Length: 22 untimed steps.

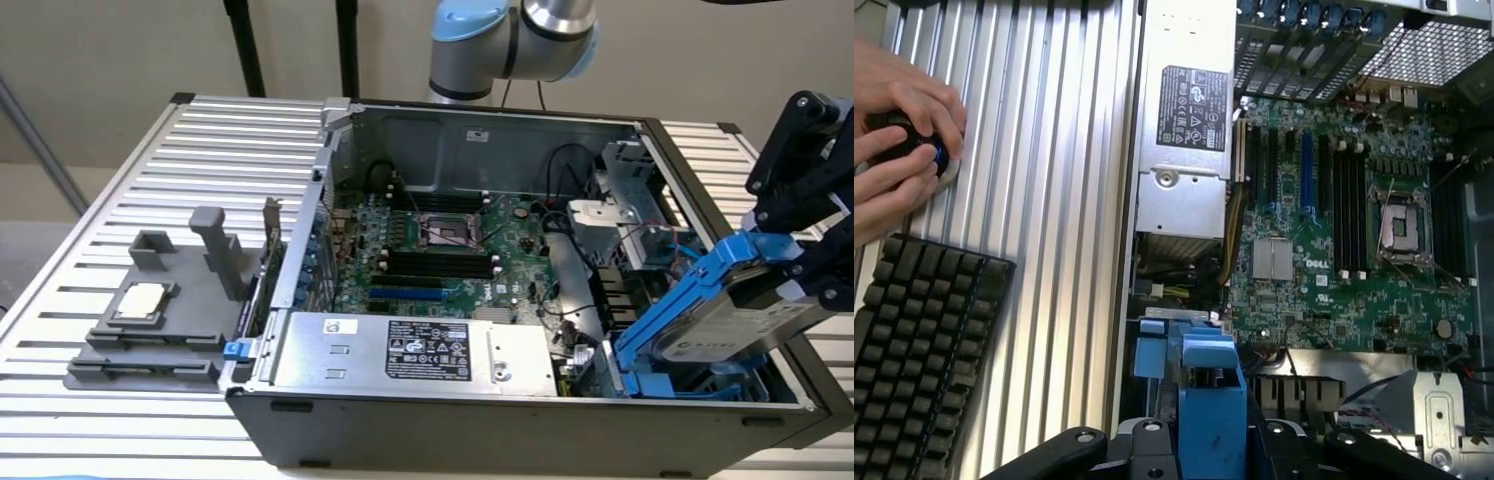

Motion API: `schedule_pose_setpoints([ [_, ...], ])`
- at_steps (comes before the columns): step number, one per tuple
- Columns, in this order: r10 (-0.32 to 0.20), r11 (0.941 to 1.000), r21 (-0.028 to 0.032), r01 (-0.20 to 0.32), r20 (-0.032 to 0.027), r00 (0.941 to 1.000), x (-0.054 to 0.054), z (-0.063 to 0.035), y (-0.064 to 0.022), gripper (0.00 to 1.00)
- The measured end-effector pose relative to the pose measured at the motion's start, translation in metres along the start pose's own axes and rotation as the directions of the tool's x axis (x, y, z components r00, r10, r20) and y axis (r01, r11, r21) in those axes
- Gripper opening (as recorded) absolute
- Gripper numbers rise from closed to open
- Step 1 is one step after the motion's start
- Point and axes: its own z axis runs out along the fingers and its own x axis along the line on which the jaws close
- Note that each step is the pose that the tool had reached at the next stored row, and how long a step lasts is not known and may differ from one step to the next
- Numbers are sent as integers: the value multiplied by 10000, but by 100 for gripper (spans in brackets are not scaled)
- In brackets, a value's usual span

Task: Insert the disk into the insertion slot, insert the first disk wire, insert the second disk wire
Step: 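Insert the disk into the insertion slot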

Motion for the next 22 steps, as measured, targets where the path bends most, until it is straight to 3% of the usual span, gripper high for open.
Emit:
schedule_pose_setpoints([
  [9,-33,10000,-5,33,-3,10000,3,23,-4,32],
  [17,-41,10000,-8,41,-4,10000,-12,-95,19,32],
  [22,-42,10000,-8,42,-4,10000,-46,-117,28,32],
])
